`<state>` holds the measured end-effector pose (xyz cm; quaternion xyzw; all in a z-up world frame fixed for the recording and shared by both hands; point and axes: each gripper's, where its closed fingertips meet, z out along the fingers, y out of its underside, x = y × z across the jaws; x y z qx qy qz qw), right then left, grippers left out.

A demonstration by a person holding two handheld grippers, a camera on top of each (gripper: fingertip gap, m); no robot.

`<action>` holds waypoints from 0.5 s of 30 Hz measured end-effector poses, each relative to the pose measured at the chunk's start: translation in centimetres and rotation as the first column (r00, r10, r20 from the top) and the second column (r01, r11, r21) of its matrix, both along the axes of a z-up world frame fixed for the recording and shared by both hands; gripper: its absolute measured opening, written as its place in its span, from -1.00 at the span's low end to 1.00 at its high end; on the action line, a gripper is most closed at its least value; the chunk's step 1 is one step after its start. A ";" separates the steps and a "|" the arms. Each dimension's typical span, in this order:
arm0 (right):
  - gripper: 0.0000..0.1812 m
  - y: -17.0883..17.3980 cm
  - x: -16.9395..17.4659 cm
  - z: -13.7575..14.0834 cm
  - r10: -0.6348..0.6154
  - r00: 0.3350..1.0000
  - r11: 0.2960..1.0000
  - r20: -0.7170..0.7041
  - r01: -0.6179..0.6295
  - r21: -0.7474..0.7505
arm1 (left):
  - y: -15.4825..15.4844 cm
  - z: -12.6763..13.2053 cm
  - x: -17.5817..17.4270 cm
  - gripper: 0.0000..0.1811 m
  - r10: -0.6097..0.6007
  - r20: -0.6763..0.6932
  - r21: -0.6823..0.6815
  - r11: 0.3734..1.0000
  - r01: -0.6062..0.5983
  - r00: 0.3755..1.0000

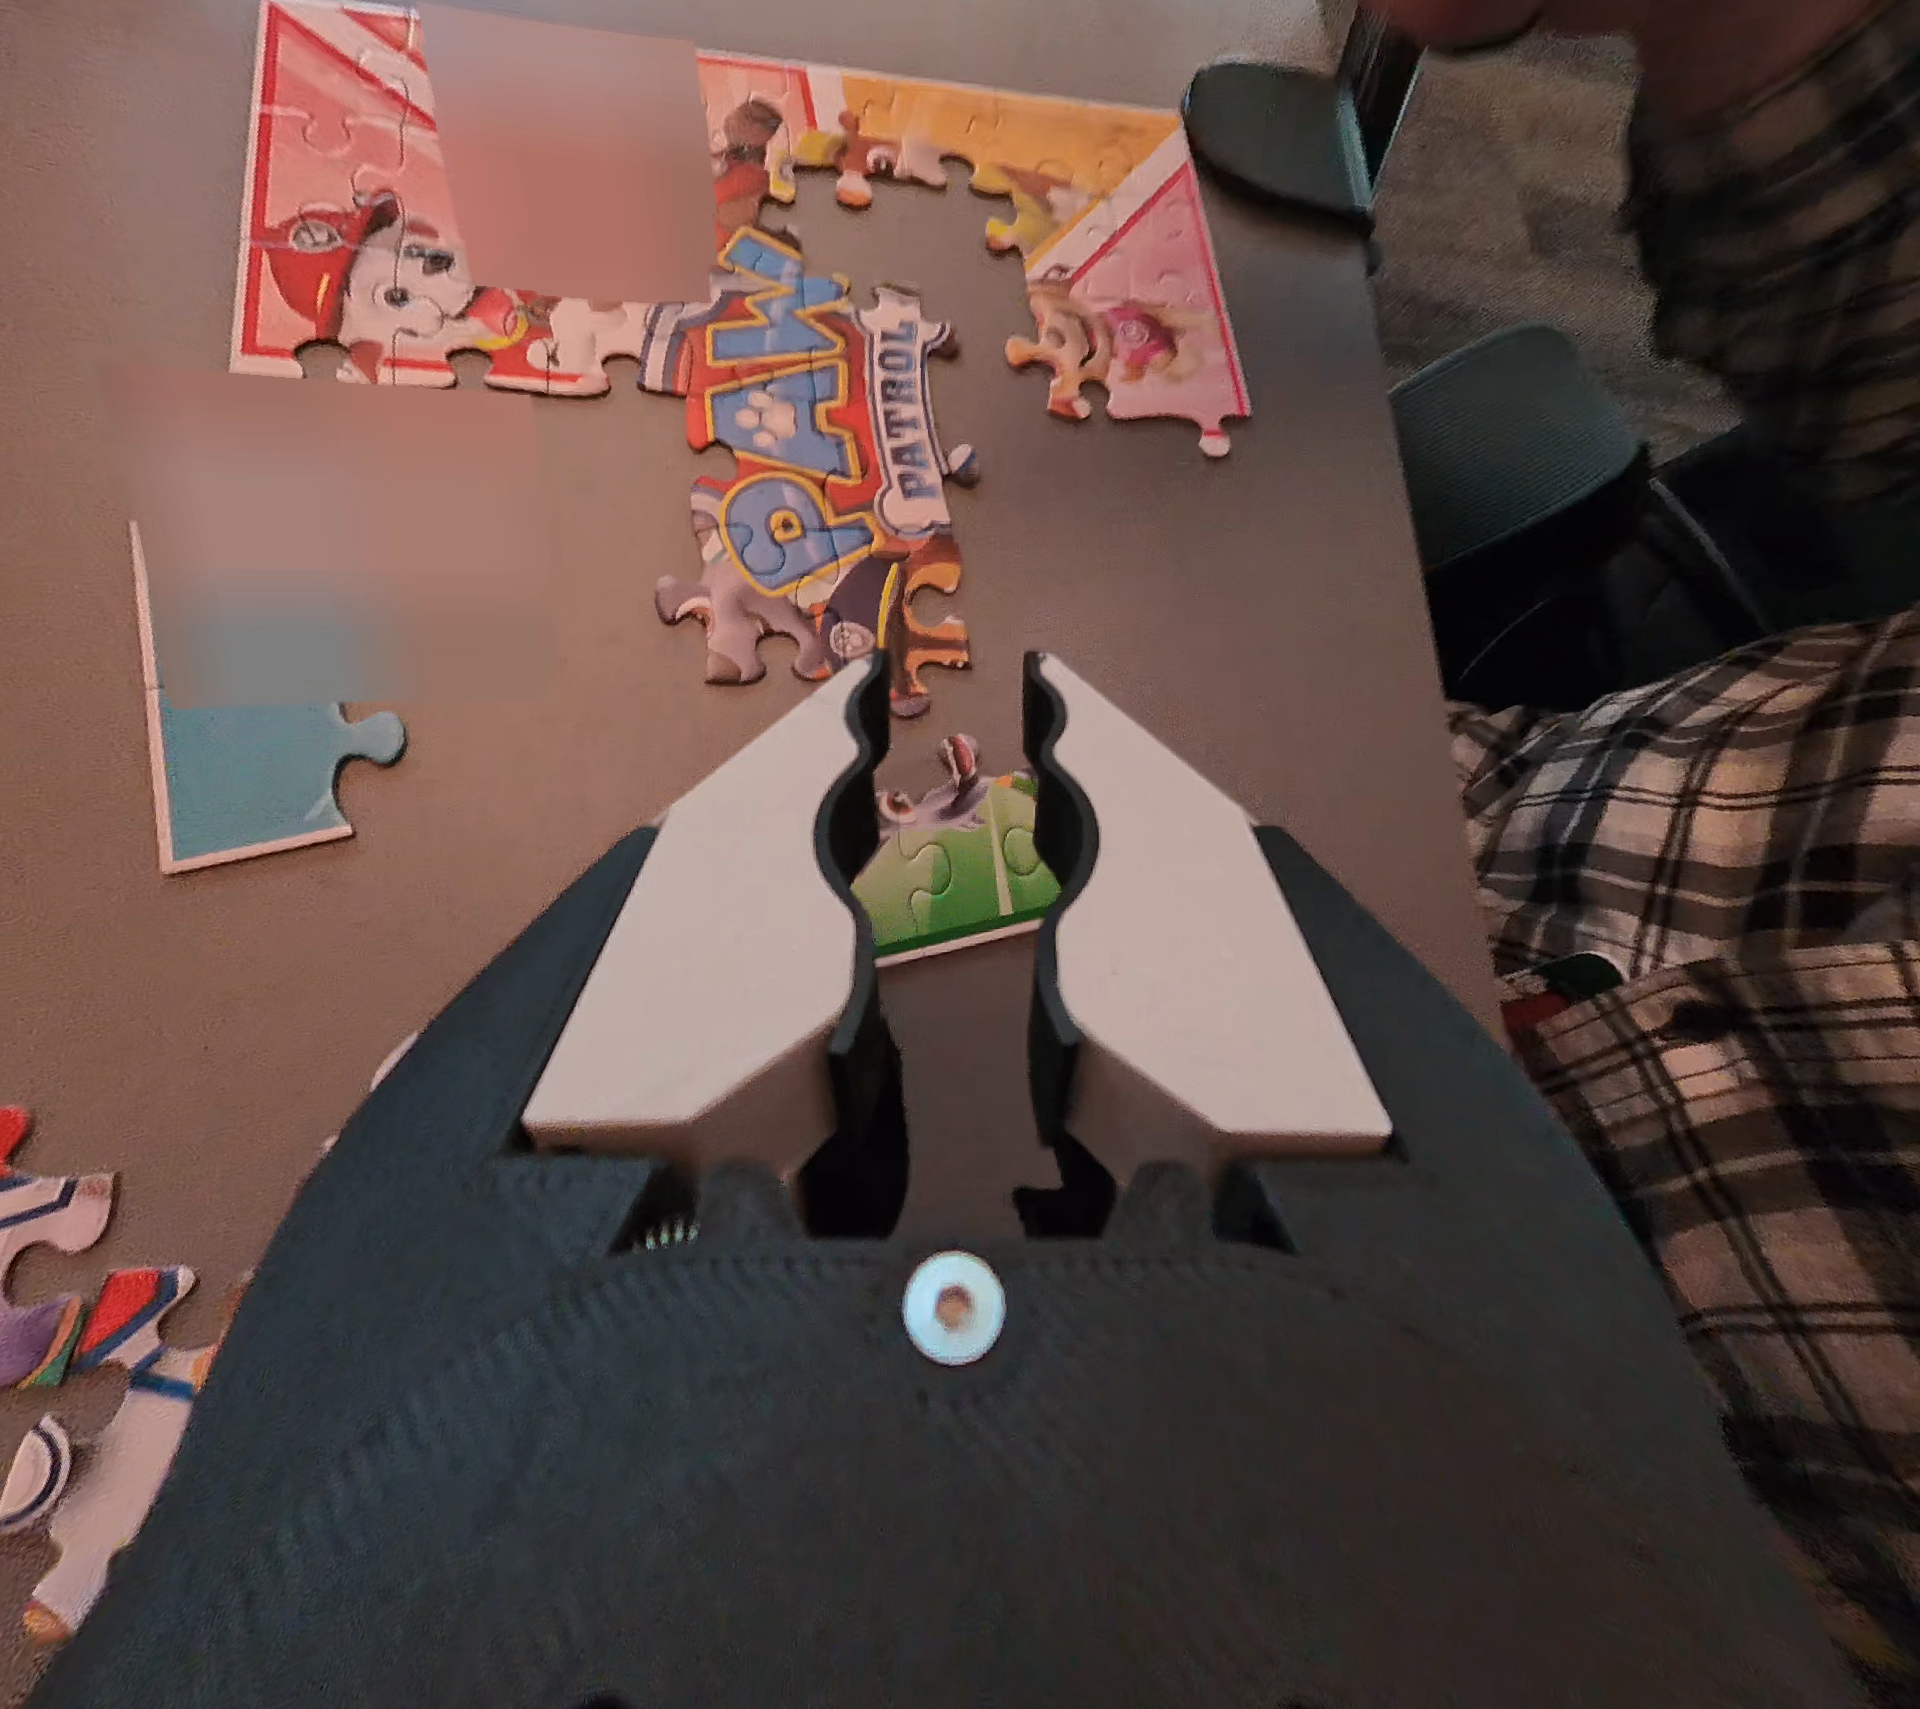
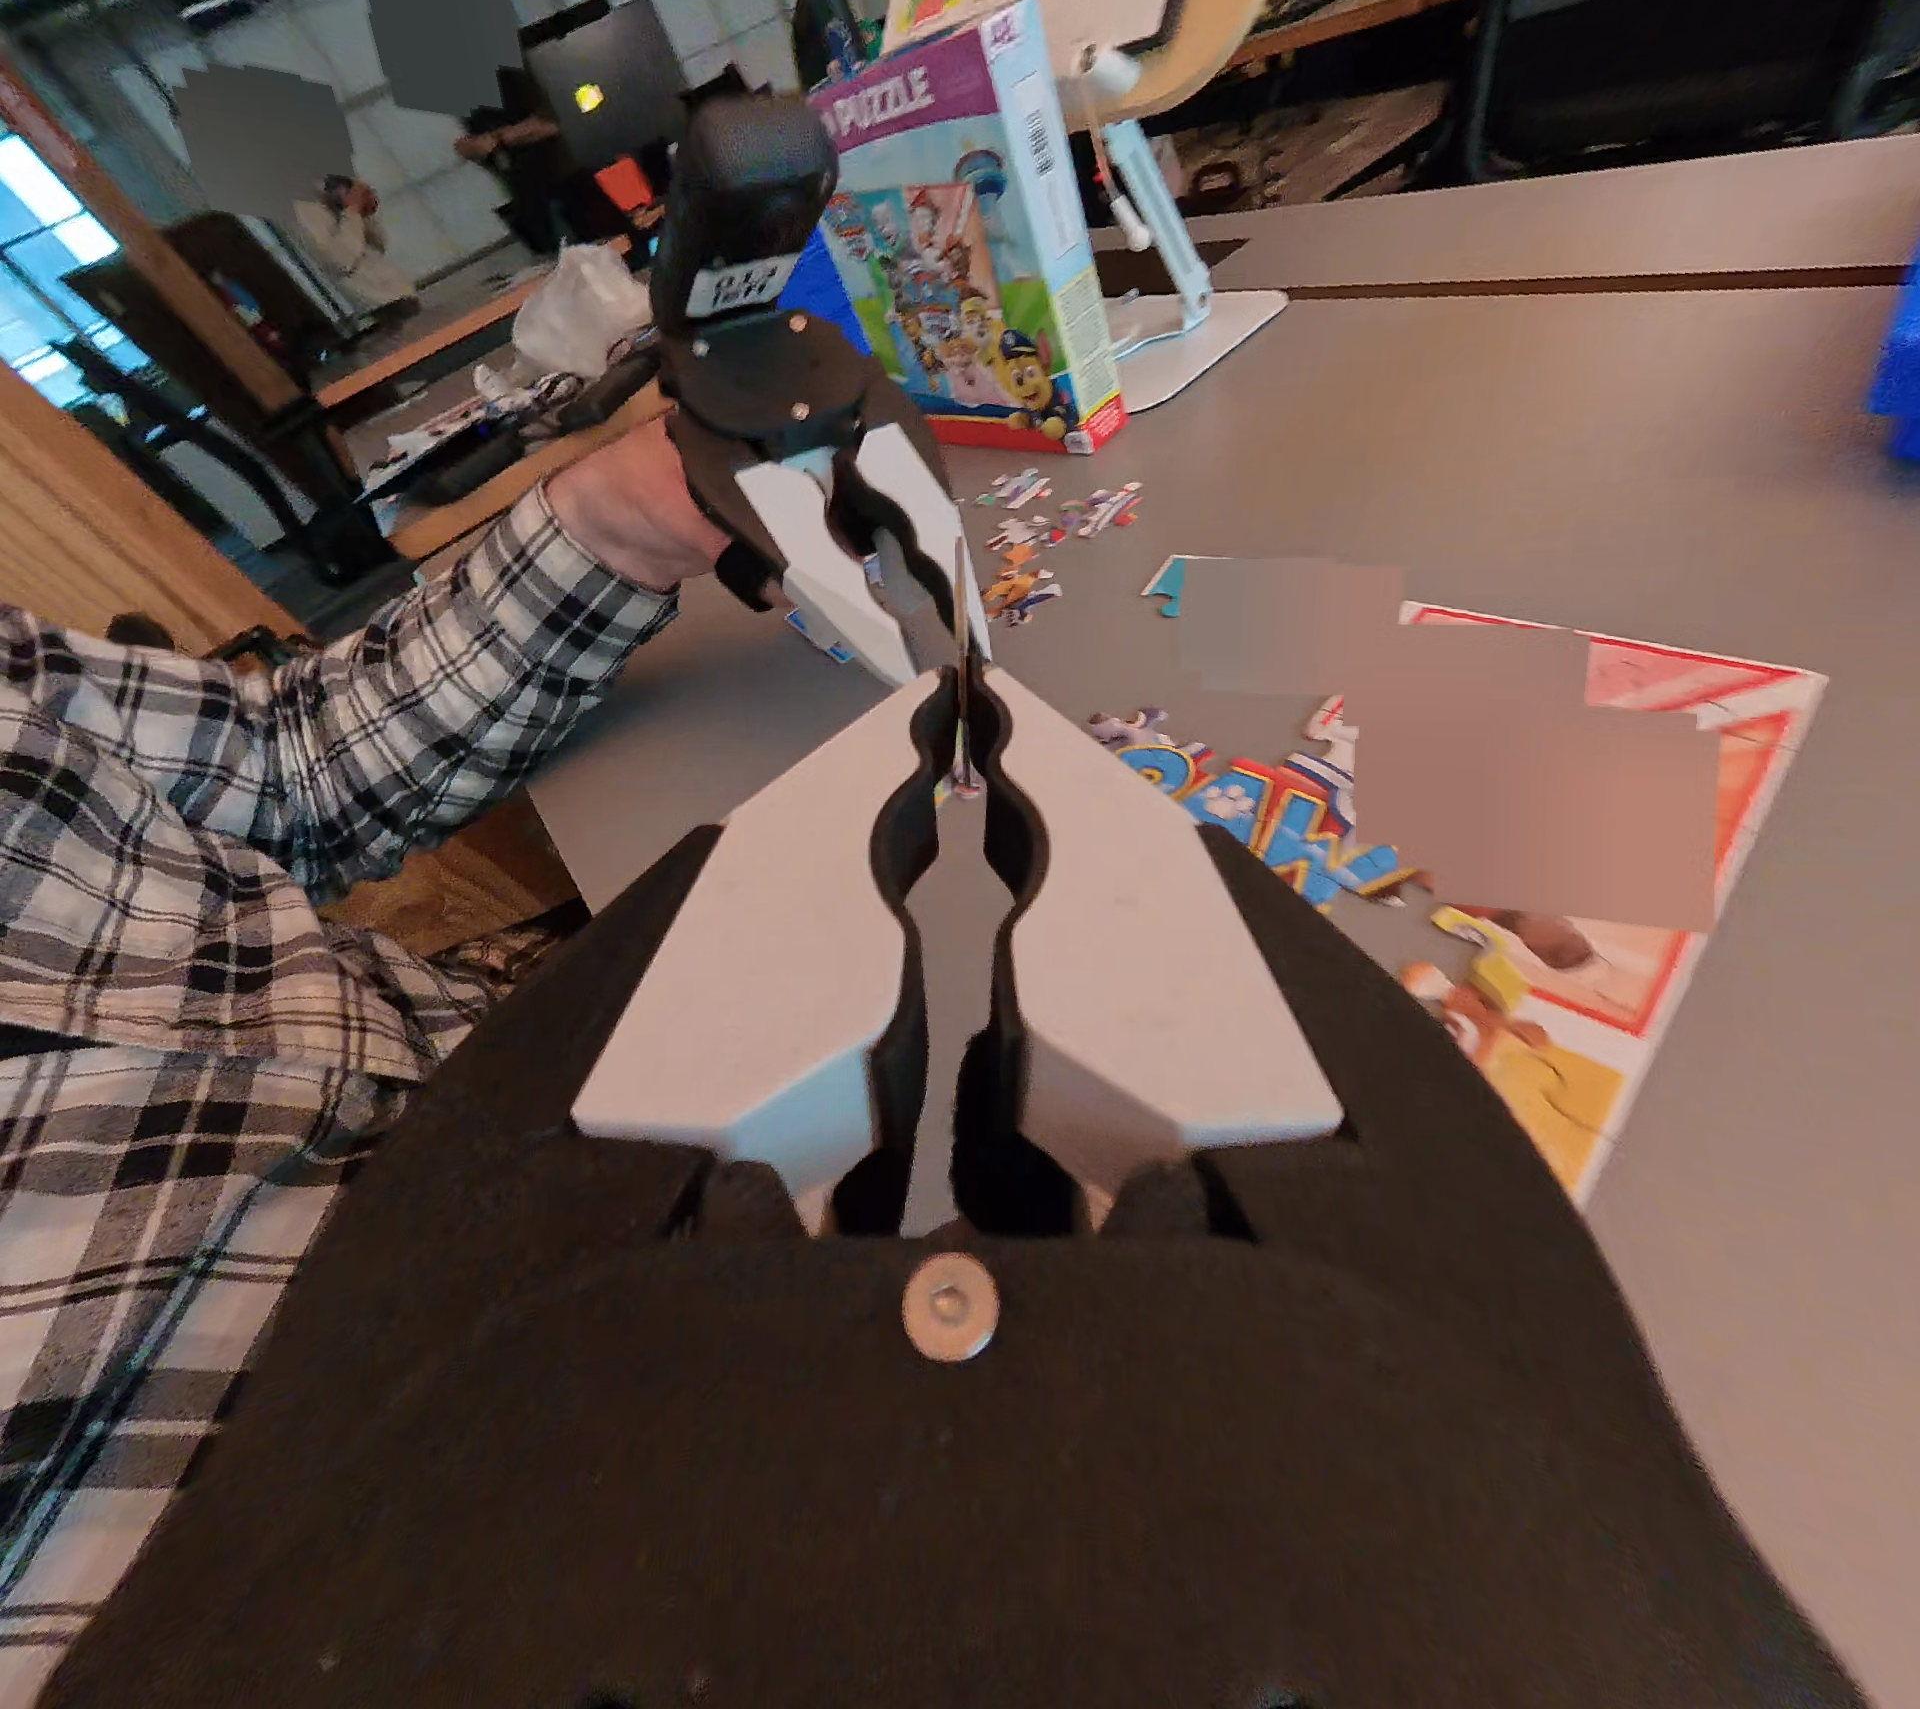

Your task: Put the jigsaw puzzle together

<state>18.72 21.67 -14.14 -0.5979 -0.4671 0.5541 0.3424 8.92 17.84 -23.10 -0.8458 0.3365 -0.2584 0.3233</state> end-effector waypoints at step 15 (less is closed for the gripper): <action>-1.00 -3.5 2.8 -7.8 0.437 0.621 0.786 0.650 -0.615 0.059 | -0.2 -2.9 0.7 -0.68 0.003 -0.131 -0.016 1.000 -0.006 0.991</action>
